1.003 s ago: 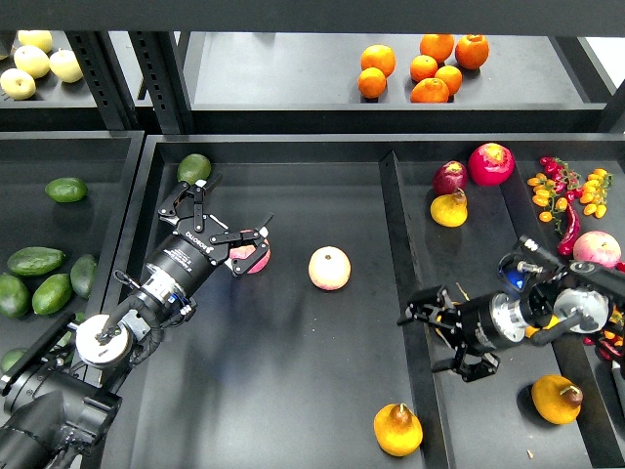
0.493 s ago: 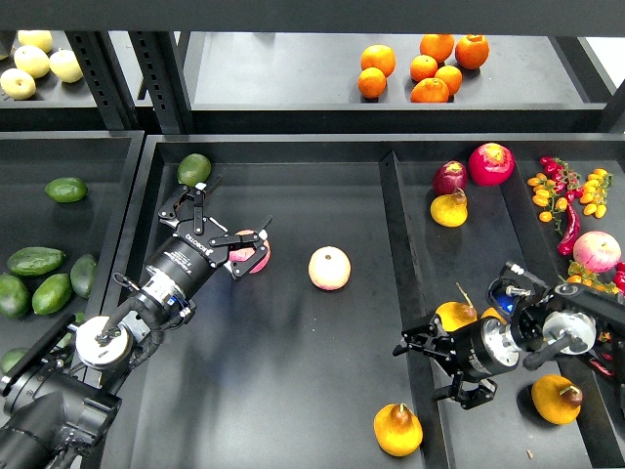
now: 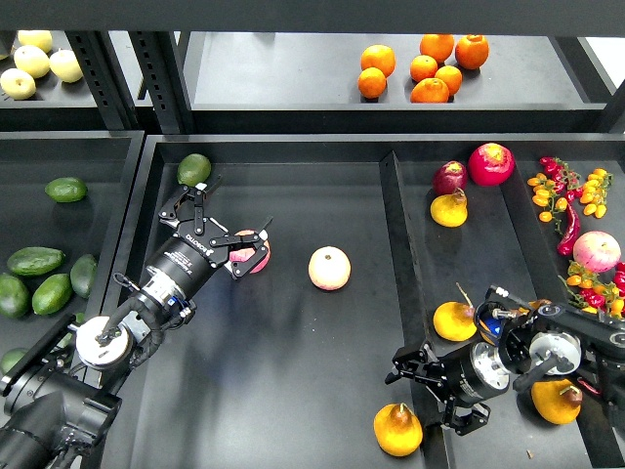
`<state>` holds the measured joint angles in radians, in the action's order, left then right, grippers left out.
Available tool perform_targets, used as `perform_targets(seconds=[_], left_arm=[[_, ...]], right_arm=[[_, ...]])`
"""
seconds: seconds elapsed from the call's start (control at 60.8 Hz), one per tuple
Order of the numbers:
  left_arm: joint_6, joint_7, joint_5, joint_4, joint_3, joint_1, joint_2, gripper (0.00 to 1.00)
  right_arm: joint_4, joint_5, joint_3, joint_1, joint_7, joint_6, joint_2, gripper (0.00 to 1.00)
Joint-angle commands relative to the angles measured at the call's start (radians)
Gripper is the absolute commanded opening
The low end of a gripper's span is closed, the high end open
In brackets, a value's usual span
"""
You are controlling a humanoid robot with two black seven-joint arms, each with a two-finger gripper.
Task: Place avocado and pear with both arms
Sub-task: 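Move the right gripper down toward the yellow pear in the central bin, then close the right gripper around the yellow pear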
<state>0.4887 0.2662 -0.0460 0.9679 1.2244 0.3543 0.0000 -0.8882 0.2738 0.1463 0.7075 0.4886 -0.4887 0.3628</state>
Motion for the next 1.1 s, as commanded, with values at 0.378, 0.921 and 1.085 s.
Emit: perform_targets(seconds=[0.378,0.921,1.085], left_arm=[[0.0,-0.001,0.005,0.0,-0.002,0.0,0.0,0.99],[0.0,-0.001,0.006,0.002,-0.005,0.0,0.0,0.99],[0.0,-0.001,0.006,0.002,-0.008,0.0,0.0,0.99]], right_arm=[[0.0,0.002,-0.001,-0.017,0.0,0.0,-0.025,0.95],[0.006,0.018,-0.002,-0.023,0.0,0.0,-0.027,0.75],[0.008,0.018,0.004,-0.033,0.0,0.0,-0.03,0.61]])
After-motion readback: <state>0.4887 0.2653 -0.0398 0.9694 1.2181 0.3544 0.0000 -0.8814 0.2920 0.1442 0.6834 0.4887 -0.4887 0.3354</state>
